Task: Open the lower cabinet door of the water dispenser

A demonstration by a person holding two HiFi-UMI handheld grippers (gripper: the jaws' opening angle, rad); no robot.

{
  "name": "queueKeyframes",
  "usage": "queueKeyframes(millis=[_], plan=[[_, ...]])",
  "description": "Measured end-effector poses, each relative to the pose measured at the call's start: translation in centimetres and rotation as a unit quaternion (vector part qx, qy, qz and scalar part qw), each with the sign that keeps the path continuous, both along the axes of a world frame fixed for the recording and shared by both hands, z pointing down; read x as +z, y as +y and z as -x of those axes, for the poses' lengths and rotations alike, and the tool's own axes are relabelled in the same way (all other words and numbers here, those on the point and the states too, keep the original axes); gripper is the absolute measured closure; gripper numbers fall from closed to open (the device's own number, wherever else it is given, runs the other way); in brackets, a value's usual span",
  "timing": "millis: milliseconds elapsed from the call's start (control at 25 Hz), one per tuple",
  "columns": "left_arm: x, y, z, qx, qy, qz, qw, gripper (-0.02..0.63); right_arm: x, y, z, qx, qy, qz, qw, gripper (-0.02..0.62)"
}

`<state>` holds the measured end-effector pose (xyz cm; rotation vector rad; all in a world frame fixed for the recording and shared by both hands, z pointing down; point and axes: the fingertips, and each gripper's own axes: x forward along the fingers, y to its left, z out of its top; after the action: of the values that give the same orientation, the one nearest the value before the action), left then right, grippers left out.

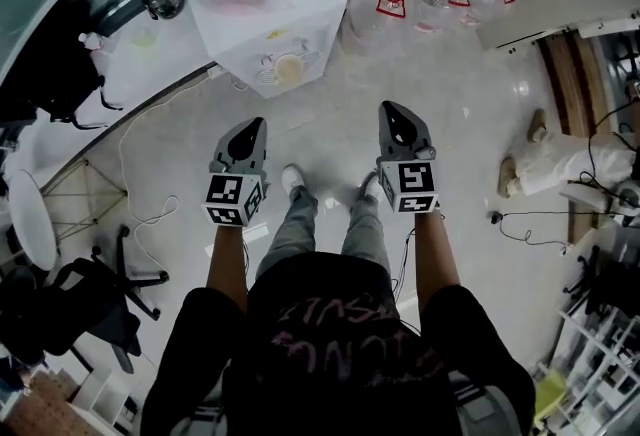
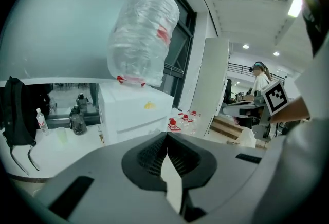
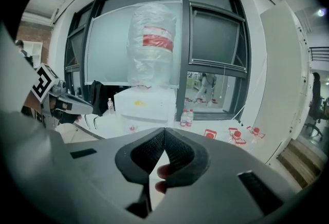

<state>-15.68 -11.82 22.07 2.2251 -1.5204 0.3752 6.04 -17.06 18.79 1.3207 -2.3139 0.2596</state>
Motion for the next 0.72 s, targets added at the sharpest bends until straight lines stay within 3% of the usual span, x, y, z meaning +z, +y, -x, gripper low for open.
queueKeyframes(millis=[160, 280, 400, 720], plan=[[1.9, -1.3, -1.4, -0.008, 0.0, 0.006, 0.9999, 0.594, 2.6, -1.5, -1.3, -0.013, 0.001, 0.012, 1.0, 0.581], [3.0, -2.2, -2.8, -0.024, 0.0, 0.009, 0.9997, 0.594, 3.6, -2.6, -1.9, -0.045, -0.026, 0.007, 0.999, 0.581], [4.4, -3.0, -4.3, -0.04, 0.002, 0.015, 0.9991, 0.594, 4.6, -4.0, -2.6, -0.07, -0.021, 0.011, 0.997, 0.581], [9.2, -4.9, -7.1, -0.061, 0.0, 0.031, 0.9976, 0.594, 10.5, -7.4, -4.5, -0.067, -0.026, 0.031, 0.997, 0.581]])
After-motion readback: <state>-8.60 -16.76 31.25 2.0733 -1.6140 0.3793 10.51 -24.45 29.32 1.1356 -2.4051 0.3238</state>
